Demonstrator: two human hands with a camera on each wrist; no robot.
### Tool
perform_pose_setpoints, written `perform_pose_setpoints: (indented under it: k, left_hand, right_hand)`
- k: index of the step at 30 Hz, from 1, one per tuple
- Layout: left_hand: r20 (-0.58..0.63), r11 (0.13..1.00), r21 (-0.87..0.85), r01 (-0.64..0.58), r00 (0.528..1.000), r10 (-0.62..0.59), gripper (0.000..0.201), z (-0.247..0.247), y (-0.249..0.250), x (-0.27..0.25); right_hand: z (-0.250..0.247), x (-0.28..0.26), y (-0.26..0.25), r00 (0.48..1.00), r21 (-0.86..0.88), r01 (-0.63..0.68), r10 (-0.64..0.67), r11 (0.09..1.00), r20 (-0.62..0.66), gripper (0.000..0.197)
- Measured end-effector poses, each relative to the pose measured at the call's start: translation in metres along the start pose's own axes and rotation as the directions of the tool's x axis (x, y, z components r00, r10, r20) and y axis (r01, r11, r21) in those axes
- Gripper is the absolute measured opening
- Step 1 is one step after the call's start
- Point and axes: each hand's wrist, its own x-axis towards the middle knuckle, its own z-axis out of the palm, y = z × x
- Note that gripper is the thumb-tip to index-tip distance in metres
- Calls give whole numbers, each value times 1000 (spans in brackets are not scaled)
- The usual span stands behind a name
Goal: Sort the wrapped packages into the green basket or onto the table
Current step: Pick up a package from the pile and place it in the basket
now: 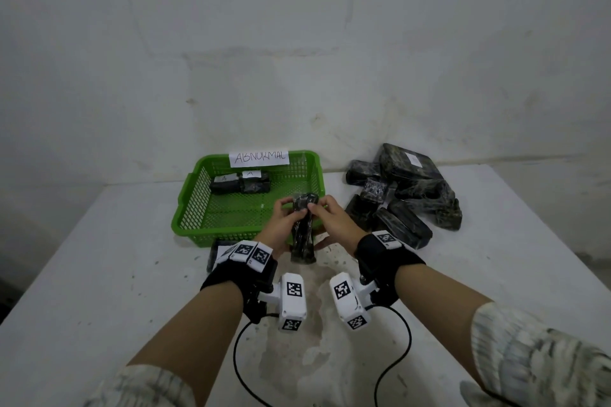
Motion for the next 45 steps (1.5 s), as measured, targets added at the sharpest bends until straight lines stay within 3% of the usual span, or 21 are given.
perform_pose_setpoints:
  k: [9, 13, 17, 24, 27, 31, 38, 41, 45]
  left_hand:
    - [53, 997, -9, 72, 996, -71, 38, -2, 5, -4]
    - [25, 997, -38, 68, 997, -67, 38, -1, 6, -3]
    - [-34, 996, -75, 49, 998, -51, 37, -2, 7, -2]
    - [-42, 999, 16, 41, 998, -40, 44, 1, 4, -4]
    - [-36, 997, 80, 14, 999, -11, 46, 3, 5, -5]
    - [-101, 998, 56, -40, 994, 46, 51, 2, 8, -2]
    - [-29, 986, 157, -58, 998, 63, 69, -2, 1, -7]
    - [-49, 997, 44, -56, 997, 58, 65, -2, 0, -7]
    - [-37, 999, -44, 5, 999, -6, 62, -3, 0, -2]
  right_hand:
    - [5, 7, 4, 972, -281, 142, -187, 949, -139, 25]
    - [3, 8, 9, 971, -246, 160, -197, 956, -136, 19]
    - [4, 0, 13, 996, -191, 78, -84, 979, -21, 23]
    - [5, 3, 20, 972, -397, 175, -222, 901, -75, 27]
    - [4, 5, 20, 970, -348, 168, -218, 922, -107, 27]
    - [5, 0, 18, 988, -226, 152, -149, 962, 28, 33]
    - [0, 0, 21, 987, -247, 161, -162, 955, 17, 36]
    - [1, -4, 16, 997, -71, 77, -75, 995, 28, 46]
    - [0, 4, 15, 989, 202, -101, 119, 974, -83, 45]
